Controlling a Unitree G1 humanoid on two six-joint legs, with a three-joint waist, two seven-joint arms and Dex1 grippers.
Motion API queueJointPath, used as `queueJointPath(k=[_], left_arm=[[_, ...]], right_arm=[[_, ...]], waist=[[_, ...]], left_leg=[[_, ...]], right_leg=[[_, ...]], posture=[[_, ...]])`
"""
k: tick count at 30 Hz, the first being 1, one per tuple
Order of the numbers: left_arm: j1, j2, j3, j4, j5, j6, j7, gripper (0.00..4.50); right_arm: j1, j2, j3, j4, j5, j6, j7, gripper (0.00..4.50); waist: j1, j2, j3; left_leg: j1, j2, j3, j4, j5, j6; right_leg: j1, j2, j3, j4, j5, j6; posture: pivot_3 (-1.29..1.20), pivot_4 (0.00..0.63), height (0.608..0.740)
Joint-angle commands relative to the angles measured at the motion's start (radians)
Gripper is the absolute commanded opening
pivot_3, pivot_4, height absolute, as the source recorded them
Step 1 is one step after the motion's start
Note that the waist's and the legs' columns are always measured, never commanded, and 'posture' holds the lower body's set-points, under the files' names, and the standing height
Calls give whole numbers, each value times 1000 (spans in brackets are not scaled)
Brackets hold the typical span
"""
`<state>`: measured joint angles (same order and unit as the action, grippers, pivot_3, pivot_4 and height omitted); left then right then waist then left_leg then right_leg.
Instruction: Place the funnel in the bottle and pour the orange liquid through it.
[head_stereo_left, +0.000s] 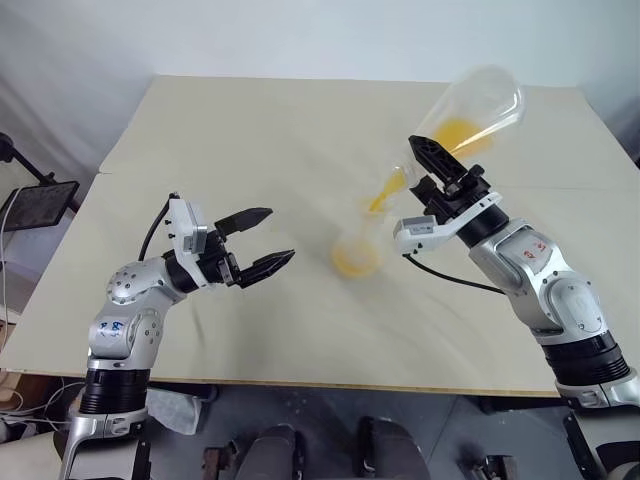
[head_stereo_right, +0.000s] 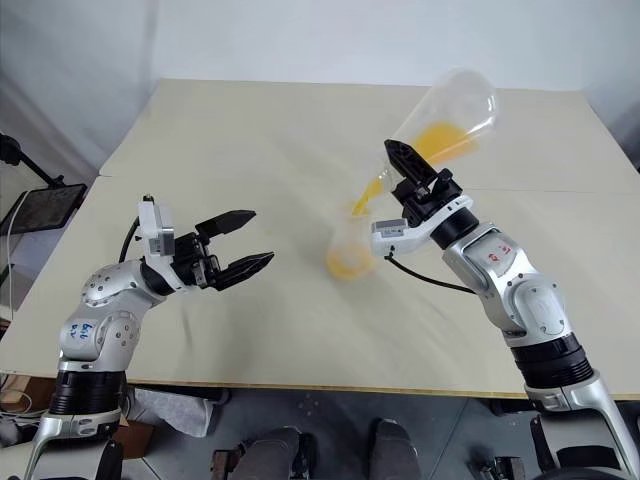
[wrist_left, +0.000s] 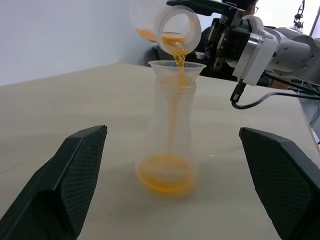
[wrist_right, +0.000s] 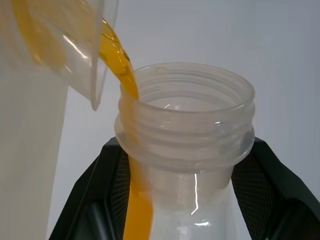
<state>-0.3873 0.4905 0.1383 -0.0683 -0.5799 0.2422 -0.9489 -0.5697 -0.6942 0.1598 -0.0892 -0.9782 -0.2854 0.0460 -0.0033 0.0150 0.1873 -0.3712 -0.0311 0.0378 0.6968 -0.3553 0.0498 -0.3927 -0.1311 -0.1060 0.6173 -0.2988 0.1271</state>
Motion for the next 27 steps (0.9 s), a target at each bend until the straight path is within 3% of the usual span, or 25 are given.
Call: queueJointPath(k=[1, 27], left_arm=[[-12, 0, 6, -31, -2, -13, 4, 4500], [-10, -9, 4, -37, -1, -14, 17, 4500]], right_arm=[[-6, -19, -17, -24, -2, -8, -29, 2417], [-27, -32, -17, -18, -34, -12, -77, 2417]], waist=[[0, 0, 0], [0, 0, 0]], left_leg=[[0, 0, 0, 0, 0, 0], [0, 0, 0, 0, 0, 0]], right_leg=[[0, 0, 0, 0, 0, 0], [0, 0, 0, -1, 0, 0]], posture=[[0, 150, 740], [0, 150, 740]])
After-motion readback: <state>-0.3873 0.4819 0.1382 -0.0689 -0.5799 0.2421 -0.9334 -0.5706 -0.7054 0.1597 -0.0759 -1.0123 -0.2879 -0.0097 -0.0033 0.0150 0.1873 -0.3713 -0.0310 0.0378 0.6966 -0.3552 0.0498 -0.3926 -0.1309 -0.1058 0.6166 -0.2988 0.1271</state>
